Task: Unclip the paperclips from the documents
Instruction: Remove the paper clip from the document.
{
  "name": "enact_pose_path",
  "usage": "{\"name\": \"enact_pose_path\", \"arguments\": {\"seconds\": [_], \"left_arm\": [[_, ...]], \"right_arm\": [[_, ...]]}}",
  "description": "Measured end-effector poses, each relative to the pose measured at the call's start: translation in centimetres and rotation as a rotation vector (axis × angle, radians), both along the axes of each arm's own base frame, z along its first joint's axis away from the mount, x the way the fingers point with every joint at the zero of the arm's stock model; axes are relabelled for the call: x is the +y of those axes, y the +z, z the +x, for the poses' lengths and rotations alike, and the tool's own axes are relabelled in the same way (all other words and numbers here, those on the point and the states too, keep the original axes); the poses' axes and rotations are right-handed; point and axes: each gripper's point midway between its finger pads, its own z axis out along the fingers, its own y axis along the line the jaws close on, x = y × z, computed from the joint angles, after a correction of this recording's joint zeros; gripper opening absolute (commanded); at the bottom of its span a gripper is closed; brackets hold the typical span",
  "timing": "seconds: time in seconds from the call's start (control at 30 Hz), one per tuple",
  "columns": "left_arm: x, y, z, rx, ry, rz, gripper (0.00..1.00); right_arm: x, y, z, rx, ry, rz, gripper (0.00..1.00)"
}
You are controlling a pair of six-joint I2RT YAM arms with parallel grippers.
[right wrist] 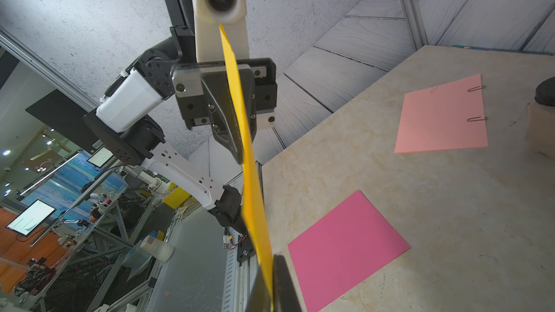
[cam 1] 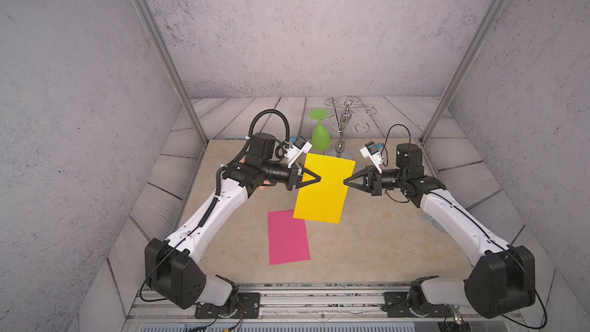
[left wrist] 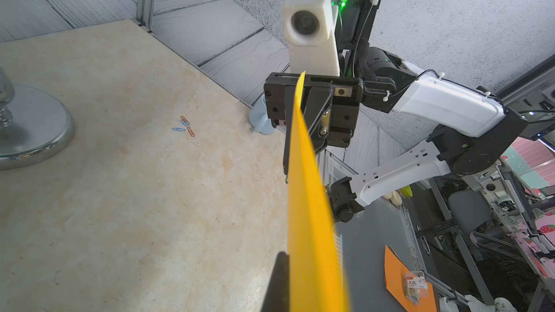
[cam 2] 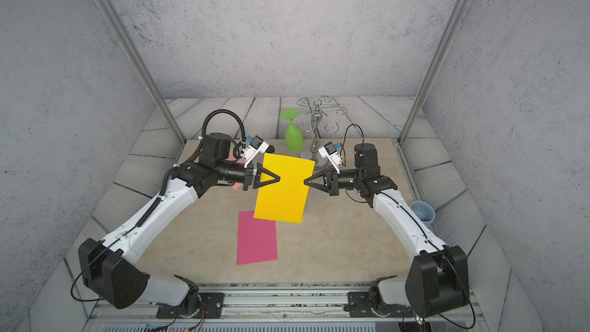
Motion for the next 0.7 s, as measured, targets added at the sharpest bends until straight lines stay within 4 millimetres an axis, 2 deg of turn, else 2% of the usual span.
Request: {"name": "enact_pose_path", "arguments": {"seconds": [0.7], "left_arm": [[0.35,0.08,0.05,-0.005,0.011,0.005,0.00]], "right_arm": [[-0.05,0.13,-0.18,-0.021,0.006,-0.007,0.06]]}}
